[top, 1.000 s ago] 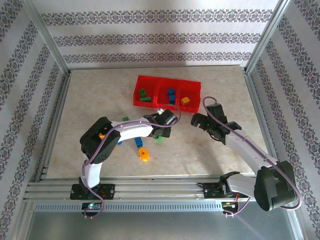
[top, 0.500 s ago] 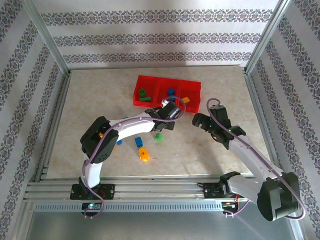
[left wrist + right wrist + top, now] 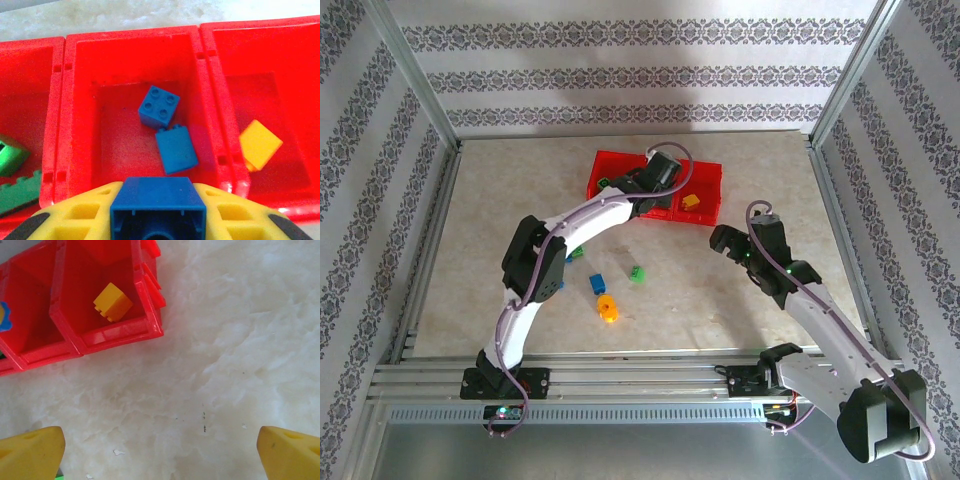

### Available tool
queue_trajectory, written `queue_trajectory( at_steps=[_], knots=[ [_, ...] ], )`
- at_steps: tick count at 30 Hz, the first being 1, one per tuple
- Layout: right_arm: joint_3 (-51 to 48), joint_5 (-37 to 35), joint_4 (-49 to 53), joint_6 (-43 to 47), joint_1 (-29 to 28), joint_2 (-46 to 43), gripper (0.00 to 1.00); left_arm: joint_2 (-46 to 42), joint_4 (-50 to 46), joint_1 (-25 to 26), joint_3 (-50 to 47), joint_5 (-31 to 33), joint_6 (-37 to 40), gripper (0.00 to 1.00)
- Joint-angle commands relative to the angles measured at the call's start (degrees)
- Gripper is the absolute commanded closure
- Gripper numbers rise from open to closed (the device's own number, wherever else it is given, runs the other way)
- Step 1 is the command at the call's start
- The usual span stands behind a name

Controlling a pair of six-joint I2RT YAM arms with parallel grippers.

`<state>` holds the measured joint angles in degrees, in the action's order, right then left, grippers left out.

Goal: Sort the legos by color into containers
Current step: Place the lego in the container.

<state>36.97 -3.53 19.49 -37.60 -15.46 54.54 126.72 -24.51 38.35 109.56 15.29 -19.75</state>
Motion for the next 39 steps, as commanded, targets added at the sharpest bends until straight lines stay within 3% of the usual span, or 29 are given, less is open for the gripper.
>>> queue_trajectory(
  at_steps=[1,23,31,39],
  knots=[
    [-1.0,1.3,-2.3,0.8,0.6,-1.5,0.02,3.1,-4.8,-1.2,5.1,0.8,2.7,0.72],
    [-1.1,3.3,-3.1,-0.1,0.6,-4.0,0.02,12.8,-9.8,-2.0,14.0,4.0,3.3,0.64],
    [-1.1,3.5,-2.2,0.6,0.6,-4.9,0.02,12.8,-10.3,-2.0,14.2,4.0,2.7,0.51],
    [-0.8,3.9,-1.8,0.8,0.3,-5.1,0.02,8.9,-11.2,-1.7,13.6,2.5,1.5,0.49]
  ],
)
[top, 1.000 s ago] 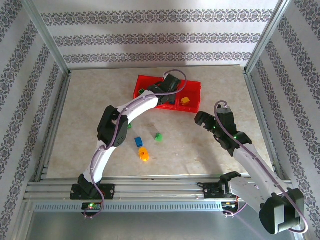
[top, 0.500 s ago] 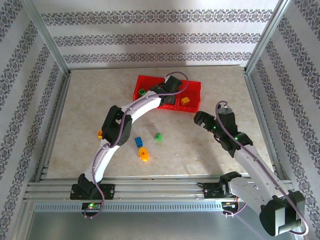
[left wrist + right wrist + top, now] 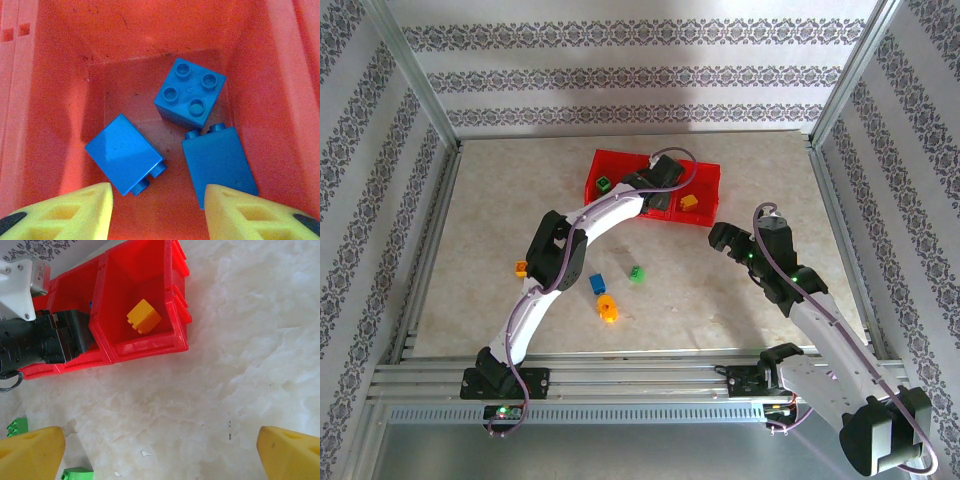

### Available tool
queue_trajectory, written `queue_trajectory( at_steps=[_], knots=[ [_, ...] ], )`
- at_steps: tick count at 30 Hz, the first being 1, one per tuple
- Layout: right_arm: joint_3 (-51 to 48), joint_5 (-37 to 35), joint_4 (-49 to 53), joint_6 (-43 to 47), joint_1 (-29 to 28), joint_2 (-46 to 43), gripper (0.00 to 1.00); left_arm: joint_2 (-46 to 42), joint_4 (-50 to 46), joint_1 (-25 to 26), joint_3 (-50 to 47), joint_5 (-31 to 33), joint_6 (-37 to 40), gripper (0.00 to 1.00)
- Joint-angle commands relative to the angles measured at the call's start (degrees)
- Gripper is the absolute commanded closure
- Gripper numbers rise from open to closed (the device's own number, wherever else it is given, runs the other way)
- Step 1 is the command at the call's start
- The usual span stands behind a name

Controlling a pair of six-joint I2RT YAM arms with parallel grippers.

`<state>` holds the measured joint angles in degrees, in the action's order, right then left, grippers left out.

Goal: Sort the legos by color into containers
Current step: Place the lego in the container, then pick up the lego from the bottom-center of the table.

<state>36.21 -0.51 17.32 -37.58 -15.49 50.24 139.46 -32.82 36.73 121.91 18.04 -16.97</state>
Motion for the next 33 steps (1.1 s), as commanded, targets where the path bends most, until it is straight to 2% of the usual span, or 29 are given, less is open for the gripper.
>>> queue_trajectory(
  at_steps=[1,8,14,20,23,29,33],
  knots=[
    [0.1,0.9,0.5,0.8,0.2,-0.8,0.02,-4.9,-2.9,0.1,0.9,-0.5,-1.4,0.49],
    [1.5,0.4,1.6,1.2,-3.0,0.1,0.05,-14.2,1.2,1.3,-7.6,-2.4,-3.5,0.48],
    [4.4,-2.5,4.7,0.7,-10.1,2.0,0.07,-27.8,9.9,1.2,-25.3,-0.9,-6.3,0.40],
    [7.3,-4.3,8.6,-1.4,-18.6,5.3,0.10,-41.5,14.4,0.0,-41.9,2.7,-10.2,0.18],
    [8.7,-5.4,9.8,-2.7,-23.1,7.3,0.10,-48.4,16.0,-1.3,-50.4,3.5,-13.0,0.02],
    [13.6,-6.4,11.0,-4.2,-31.8,14.7,0.10,-58.8,16.8,-5.1,-62.0,3.5,-17.0,0.00],
    [17.9,-4.3,11.9,-4.2,-35.7,21.6,0.09,-63.8,18.2,-7.3,-67.9,2.8,-18.9,0.00]
  ],
)
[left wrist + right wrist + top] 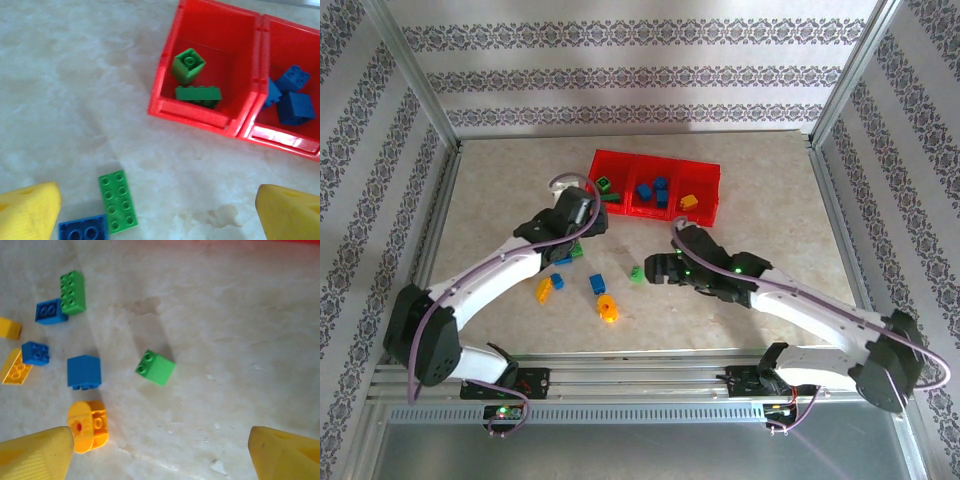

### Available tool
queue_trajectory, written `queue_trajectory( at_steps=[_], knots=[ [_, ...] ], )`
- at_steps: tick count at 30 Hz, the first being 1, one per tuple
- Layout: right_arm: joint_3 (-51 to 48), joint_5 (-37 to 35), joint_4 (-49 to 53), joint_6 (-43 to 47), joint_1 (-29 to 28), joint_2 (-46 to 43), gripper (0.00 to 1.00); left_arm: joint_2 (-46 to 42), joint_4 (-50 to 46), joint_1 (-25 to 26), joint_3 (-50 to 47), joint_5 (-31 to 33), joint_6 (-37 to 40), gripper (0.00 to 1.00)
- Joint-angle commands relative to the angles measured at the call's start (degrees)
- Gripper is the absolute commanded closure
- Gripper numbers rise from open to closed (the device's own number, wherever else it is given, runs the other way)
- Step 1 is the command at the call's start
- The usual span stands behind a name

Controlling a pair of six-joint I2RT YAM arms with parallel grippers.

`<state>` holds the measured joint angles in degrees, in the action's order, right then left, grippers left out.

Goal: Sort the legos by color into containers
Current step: Pick up the lego from the bottom-center of the table.

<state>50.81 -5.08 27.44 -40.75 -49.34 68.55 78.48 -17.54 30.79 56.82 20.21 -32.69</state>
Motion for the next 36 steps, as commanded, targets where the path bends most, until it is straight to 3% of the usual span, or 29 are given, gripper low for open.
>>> queue_trajectory(
  at_steps=[1,11,22,36],
  knots=[
    [4.5,1.1,2.2,-0.9,-2.4,5.3,0.09,-4.0,3.2,-1.9,-4.3,0.4,-3.5,0.00],
    [17.1,6.1,8.7,1.3,-9.2,22.7,0.10,-12.5,3.3,-8.6,-12.4,-1.7,-5.4,0.00],
    [28.5,6.2,14.9,3.6,-13.8,36.9,0.16,-19.4,-0.5,-15.2,-17.0,-2.3,-5.1,0.00],
    [33.8,5.3,17.8,4.8,-15.6,46.0,0.28,-19.5,1.3,-18.1,-18.7,-5.1,-5.2,0.00]
  ],
)
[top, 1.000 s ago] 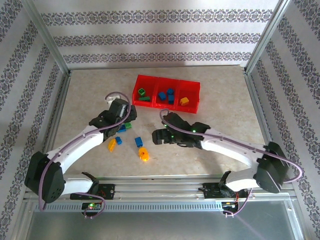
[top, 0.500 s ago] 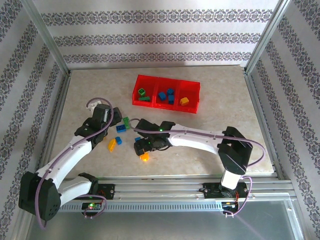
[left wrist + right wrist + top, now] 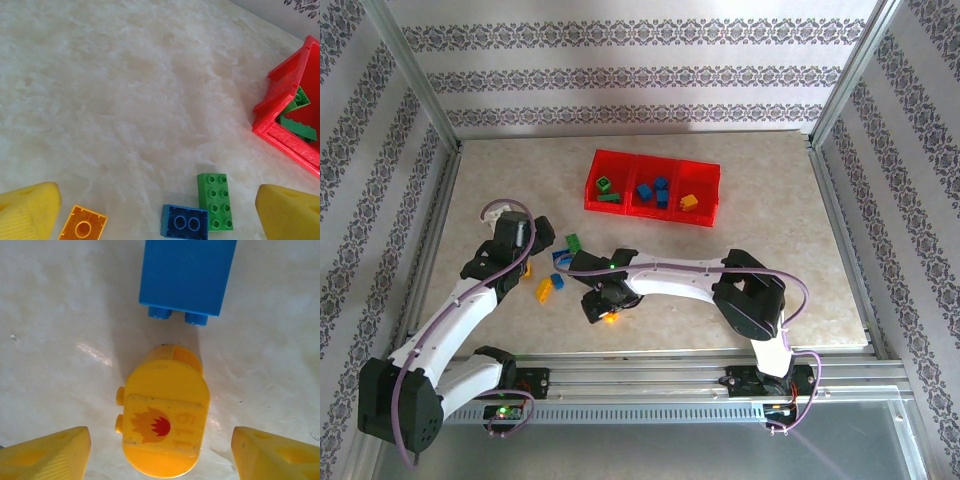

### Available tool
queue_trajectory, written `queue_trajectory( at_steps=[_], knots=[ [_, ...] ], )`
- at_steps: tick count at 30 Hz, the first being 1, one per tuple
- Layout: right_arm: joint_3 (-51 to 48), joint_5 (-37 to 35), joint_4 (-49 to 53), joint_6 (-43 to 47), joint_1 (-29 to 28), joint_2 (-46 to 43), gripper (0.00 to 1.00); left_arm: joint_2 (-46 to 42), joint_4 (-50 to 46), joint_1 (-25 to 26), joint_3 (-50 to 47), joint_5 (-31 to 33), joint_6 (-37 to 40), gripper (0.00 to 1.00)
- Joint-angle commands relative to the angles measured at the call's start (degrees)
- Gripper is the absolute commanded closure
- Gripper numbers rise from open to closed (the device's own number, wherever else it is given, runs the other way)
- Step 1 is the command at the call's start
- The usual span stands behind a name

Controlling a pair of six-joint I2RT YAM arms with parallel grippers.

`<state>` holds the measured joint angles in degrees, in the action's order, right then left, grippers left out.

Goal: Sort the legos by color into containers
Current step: Pick up the lego from the bottom-center of the table.

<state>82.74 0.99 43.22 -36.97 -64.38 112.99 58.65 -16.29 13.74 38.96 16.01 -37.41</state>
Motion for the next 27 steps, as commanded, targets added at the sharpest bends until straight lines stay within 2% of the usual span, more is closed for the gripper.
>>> queue_trajectory(
  at_steps=[1,12,23,27],
  knots=[
    [2.1,-0.7,2.0,1.2,-0.6,2.1,0.29,0.6,0.2,-1.1,-0.9,-1.0,-0.5,0.00],
    [4.5,-0.3,1.3,2.0,-0.2,6.1,0.35,1.7,0.8,-1.9,-1.1,-2.2,-0.7,0.00],
    [3.2,0.5,0.9,1.9,0.3,5.8,0.59,1.8,1.1,-2.5,-1.3,-3.2,-0.8,0.00],
    [1.5,-0.1,0.6,1.6,0.8,3.3,0.62,1.9,1.2,-2.6,-1.3,-3.4,-0.9,0.00]
  ],
)
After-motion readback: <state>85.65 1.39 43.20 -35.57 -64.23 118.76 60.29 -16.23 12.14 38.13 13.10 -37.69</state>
